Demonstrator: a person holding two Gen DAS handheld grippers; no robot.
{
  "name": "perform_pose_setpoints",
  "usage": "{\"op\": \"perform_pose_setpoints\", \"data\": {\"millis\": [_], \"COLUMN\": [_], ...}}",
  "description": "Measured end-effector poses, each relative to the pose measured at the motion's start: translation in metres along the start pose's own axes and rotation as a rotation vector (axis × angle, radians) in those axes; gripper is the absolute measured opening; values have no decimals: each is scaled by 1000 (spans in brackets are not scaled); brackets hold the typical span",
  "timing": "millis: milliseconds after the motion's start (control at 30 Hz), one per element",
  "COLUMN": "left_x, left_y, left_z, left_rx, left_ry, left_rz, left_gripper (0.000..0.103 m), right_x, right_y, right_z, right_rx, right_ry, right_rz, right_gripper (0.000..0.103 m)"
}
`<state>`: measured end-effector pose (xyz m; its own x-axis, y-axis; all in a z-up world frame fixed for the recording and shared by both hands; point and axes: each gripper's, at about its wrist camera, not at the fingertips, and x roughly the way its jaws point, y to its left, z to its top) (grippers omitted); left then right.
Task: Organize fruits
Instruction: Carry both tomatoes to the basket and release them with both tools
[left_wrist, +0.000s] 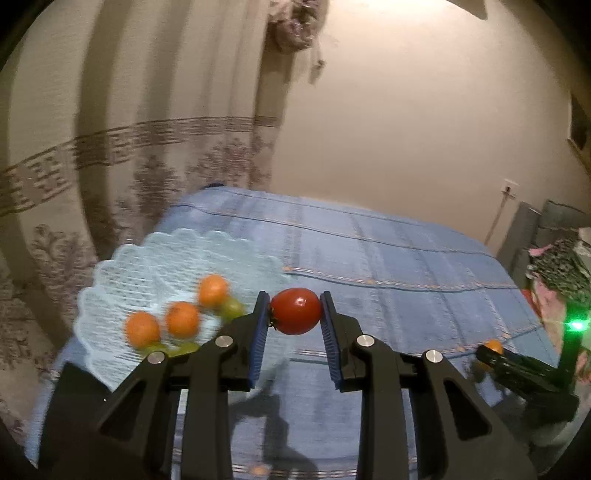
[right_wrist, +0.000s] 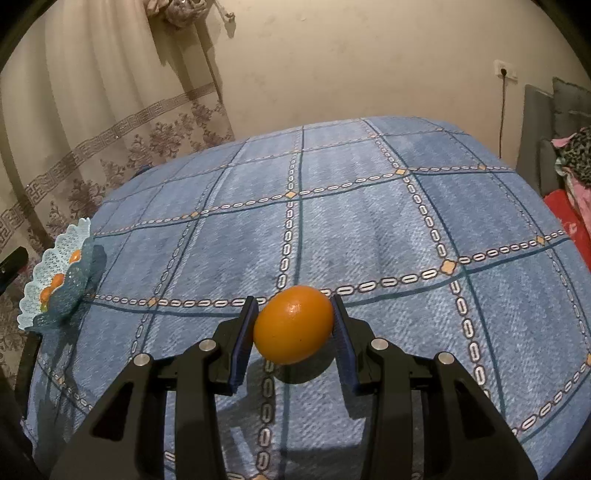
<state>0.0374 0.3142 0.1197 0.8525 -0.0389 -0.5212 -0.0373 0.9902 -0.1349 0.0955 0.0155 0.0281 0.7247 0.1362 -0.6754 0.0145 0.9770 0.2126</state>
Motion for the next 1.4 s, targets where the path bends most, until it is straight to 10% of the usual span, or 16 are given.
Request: {"op": "perform_pose_setpoints", "data": {"millis": [300,433,1400], "left_x": [2,1,-32], "left_y": [58,77,111], "left_z": [2,3,20], "left_rx": [-62,-130,-150], "left_ry": [18,21,-86], "left_rz": [104,113,243], "left_gripper": [28,65,99], "right_x": [-5,-7,21], "right_y": [20,36,265], "right_z": [1,3,31], "right_rx": [-35,-50,-358], "right_ry": [-4,-5,68], "right_rz": [7,29,376], "right_gripper": [40,40,42]}}
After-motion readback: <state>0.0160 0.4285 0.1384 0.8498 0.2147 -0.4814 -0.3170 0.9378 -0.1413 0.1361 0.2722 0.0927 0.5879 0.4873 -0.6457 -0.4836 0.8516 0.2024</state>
